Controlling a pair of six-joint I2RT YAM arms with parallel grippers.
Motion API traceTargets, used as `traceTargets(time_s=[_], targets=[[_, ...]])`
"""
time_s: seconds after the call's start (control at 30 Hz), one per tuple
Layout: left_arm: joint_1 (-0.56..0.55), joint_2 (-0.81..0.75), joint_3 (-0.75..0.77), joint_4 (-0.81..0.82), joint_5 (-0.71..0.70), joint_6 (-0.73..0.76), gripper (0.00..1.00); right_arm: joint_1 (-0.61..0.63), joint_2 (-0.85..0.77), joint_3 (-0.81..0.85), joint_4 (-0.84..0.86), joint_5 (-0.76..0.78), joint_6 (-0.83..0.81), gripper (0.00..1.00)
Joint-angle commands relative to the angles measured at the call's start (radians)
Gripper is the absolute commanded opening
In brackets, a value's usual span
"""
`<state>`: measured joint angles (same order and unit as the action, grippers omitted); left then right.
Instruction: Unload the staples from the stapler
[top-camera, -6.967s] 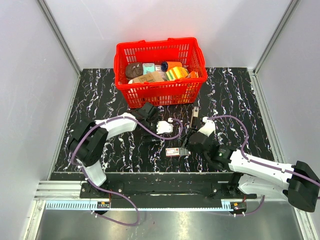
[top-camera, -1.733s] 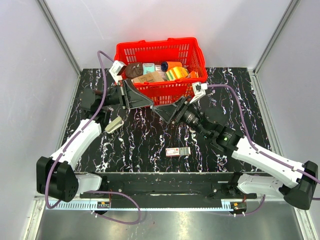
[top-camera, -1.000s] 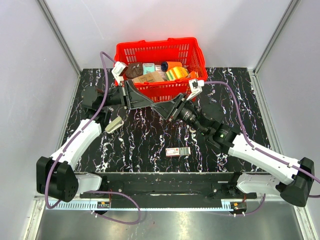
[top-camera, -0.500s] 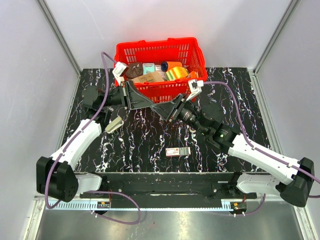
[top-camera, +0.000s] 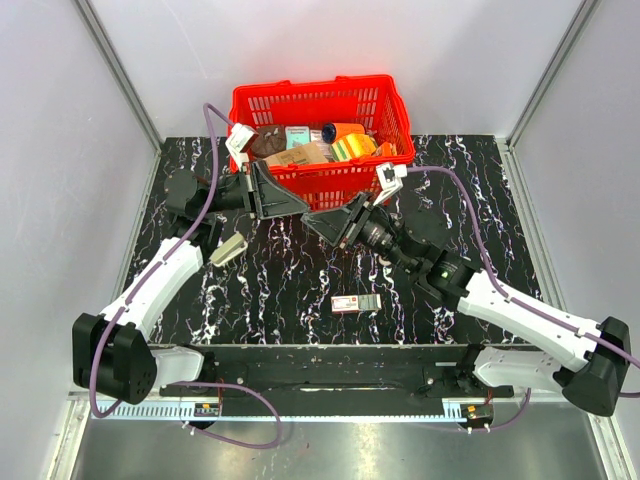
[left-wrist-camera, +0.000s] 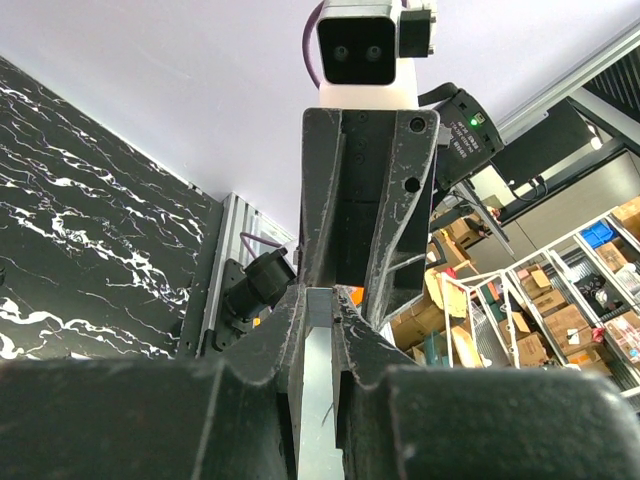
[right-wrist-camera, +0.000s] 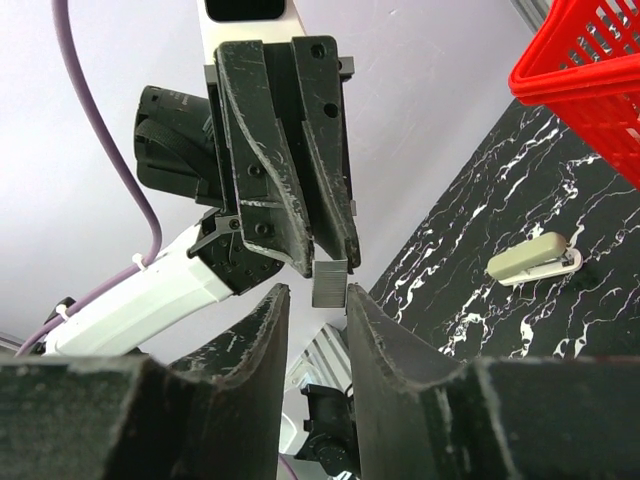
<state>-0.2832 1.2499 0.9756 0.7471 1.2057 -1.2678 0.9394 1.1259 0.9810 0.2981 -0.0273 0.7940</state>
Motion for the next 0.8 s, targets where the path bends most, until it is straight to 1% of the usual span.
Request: traceTargets(time_s=[0.0, 0.43, 0.6, 0.67, 0.7, 0.73, 0.77], targets=[[-0.002, -0.026, 0.04, 0.017, 0.005, 0.022, 0.13, -0.002, -0.044, 0.002, 0.038, 0.015, -0.004, 0.34], [-0.016, -0.036, 0.038, -0.008, 0.008, 0.051, 0.14, -0.002, -0.038, 0.002, 0.045, 0.015, -0.006, 0.22], [-0.019, -0.04, 0.037, -0.018, 0.008, 0.059, 0.15, -0.002, -0.032, 0.004, 0.05, 0.018, -0.006, 0.14], [-0.02, -0.043, 0.037, -0.029, 0.009, 0.067, 0.18, -0.002, -0.029, 0.004, 0.053, 0.018, -0.006, 0.11], [-0.02, -0.043, 0.038, -0.032, 0.009, 0.068, 0.23, -0.004, -0.028, 0.004, 0.053, 0.021, -0.003, 0.09], [-0.02, -0.043, 0.038, -0.038, 0.006, 0.07, 0.3, -0.002, -0.026, 0.007, 0.05, 0.021, -0.003, 0.08], [-0.019, -0.043, 0.046, -0.049, 0.008, 0.074, 0.39, -0.002, -0.026, 0.01, 0.039, 0.021, -0.001, 0.06]])
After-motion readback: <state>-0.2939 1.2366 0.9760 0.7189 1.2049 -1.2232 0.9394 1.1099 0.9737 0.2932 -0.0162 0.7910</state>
